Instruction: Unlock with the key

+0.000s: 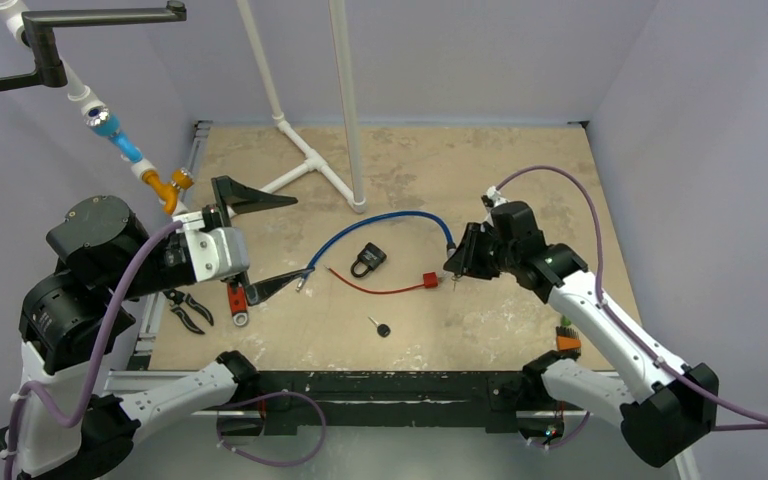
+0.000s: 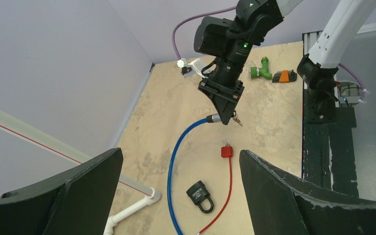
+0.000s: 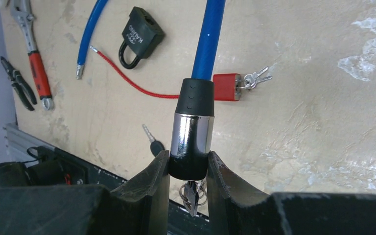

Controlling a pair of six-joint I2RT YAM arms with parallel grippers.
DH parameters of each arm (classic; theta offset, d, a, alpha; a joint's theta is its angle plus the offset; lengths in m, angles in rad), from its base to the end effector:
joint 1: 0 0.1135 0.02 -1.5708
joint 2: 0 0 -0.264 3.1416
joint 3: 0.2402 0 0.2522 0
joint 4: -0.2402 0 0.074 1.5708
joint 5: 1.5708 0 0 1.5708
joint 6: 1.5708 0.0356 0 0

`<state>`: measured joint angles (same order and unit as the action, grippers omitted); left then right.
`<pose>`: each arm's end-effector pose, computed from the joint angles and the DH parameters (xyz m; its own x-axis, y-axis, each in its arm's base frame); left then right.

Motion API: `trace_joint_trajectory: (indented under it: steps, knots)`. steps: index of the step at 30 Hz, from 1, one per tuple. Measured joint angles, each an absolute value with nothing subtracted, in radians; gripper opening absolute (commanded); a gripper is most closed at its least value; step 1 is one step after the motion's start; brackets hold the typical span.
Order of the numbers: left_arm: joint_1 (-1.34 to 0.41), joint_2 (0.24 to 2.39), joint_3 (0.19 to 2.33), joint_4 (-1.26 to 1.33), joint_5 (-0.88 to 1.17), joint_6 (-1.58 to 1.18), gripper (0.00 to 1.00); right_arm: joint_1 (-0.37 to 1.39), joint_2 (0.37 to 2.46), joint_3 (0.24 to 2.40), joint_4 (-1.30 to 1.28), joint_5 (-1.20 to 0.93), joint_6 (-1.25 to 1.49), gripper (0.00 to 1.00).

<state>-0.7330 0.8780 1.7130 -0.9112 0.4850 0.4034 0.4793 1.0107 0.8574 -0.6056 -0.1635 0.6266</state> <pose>0.0458 -0.0635 0.5305 0.3160 0.1828 -0.9310 0.8844 0.2986 0.3588 0.1838 0.1021 0.2840 -0.8229 0.2244 -0.5221 -0.0954 0.8511 0.5162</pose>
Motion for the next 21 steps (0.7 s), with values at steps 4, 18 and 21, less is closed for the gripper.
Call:
trace_joint_trajectory:
  steps: [4, 18, 21]
  knots:
    - [-0.733, 0.878, 1.713, -0.915, 0.494, 0.411, 0.90, 0.465, 1.077, 0.858, -0.573, -0.146, 0.615, 0.00]
    - [-0.733, 0.855, 1.692, -0.915, 0.498, 0.412, 0.93, 0.458, 1.317, 0.865, -0.496, 0.059, 0.530, 0.03]
    - [-0.733, 0.853, 1.689, -0.915, 0.503, 0.412, 0.92, 0.458, 1.359, 0.865, -0.478, 0.092, 0.529, 0.04]
